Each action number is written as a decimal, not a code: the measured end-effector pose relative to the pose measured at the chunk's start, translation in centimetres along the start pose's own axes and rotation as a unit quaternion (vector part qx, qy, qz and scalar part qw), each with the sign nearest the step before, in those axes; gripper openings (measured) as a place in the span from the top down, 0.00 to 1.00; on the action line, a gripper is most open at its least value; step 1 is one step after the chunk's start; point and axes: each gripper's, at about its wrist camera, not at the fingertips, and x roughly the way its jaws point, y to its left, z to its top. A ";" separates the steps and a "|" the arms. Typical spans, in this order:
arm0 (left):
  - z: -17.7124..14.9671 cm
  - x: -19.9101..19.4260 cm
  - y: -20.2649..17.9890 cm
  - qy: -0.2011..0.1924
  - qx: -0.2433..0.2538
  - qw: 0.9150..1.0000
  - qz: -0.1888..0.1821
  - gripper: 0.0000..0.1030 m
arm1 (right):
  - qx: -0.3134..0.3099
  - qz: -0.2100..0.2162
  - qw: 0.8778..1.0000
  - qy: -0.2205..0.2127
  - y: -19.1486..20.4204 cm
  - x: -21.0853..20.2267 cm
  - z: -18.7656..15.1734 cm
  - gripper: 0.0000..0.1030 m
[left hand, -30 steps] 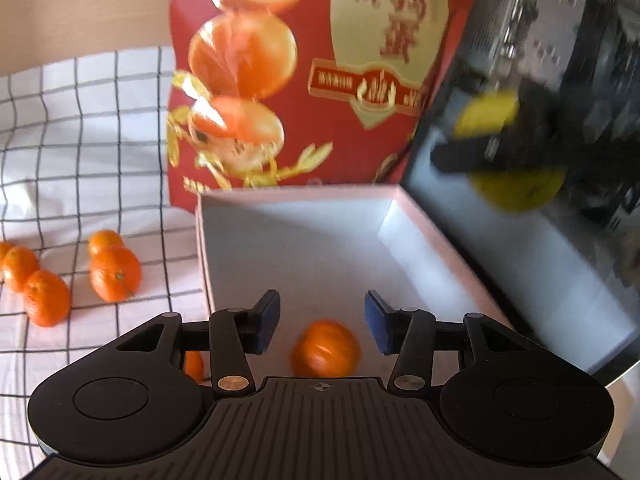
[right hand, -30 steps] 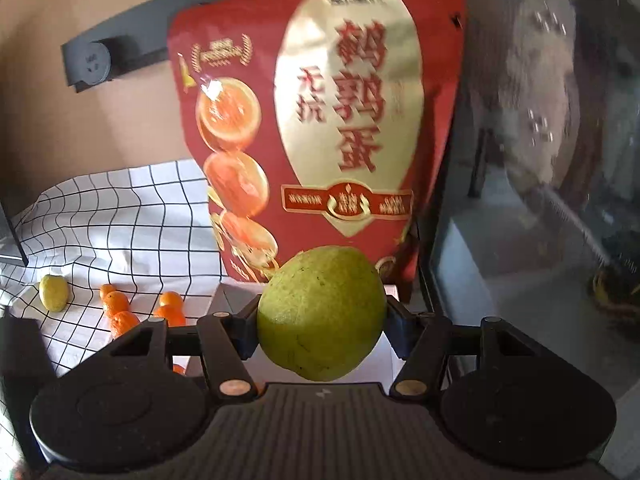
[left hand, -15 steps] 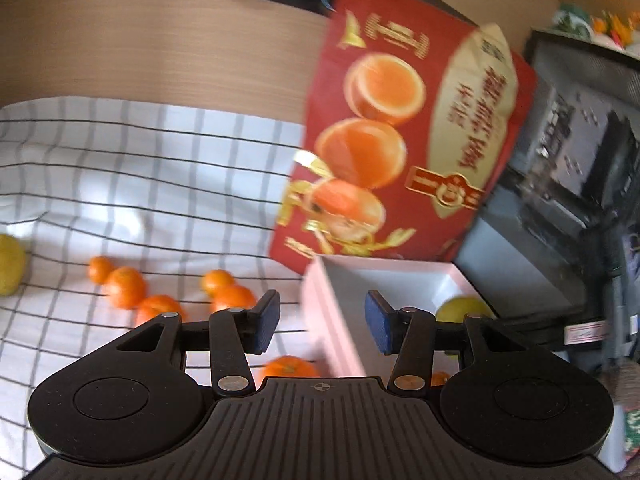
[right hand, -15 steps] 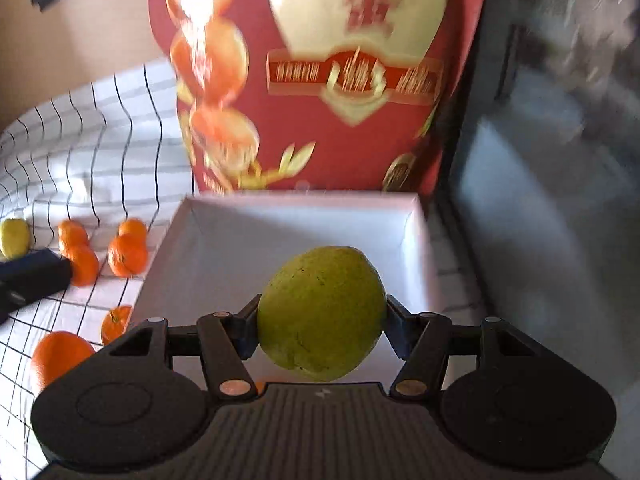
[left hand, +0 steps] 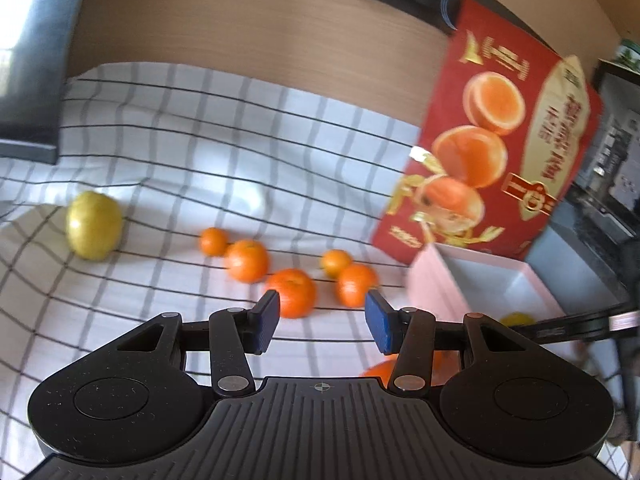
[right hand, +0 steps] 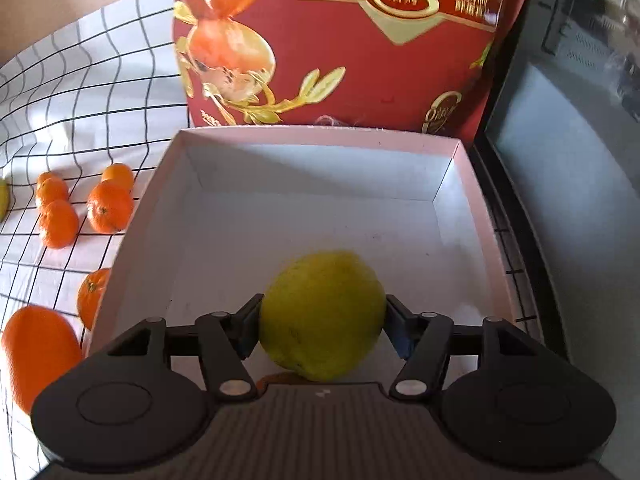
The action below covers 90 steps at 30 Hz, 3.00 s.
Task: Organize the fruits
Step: 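Lower the pomelo into the pink box and open the right tool, then move the right tool to the large orange and close on it, then lift the large orange with the right tool while the left tool holds the mandarin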
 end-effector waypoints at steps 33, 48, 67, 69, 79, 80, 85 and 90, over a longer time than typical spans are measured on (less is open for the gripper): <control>-4.5 -3.1 7.1 -0.033 -0.082 0.995 0.034 0.50 | -0.189 0.123 0.968 -0.111 16.7 -4.5 -5.5 0.38; -4.2 -3.6 3.7 -0.046 -0.054 0.997 0.011 0.50 | -0.250 0.165 0.939 -0.168 16.0 -9.2 -9.8 0.22; -5.5 -3.9 4.8 -0.038 -0.041 0.998 0.024 0.50 | -0.247 0.118 0.951 -0.142 17.3 -6.3 -11.4 0.31; -5.7 -3.8 4.8 -0.029 -0.032 0.999 0.020 0.50 | -0.241 0.152 0.949 -0.132 15.6 -8.0 -12.4 0.31; -5.5 -0.7 -1.5 0.024 0.018 0.997 -0.074 0.50 | -0.215 0.085 0.959 -0.162 5.2 -11.5 -18.0 0.31; -5.1 -0.1 -2.6 0.026 0.017 0.997 -0.073 0.50 | -0.206 0.082 0.962 -0.160 4.3 -11.3 -18.1 0.31; -3.1 2.4 -4.5 0.011 -0.032 0.998 -0.061 0.50 | -0.129 0.129 0.971 -0.156 0.2 -10.1 -17.8 0.31; -1.1 4.3 -2.7 -0.025 -0.010 1.000 -0.003 0.50 | -0.116 0.105 0.961 -0.230 -1.4 -10.4 -19.2 0.13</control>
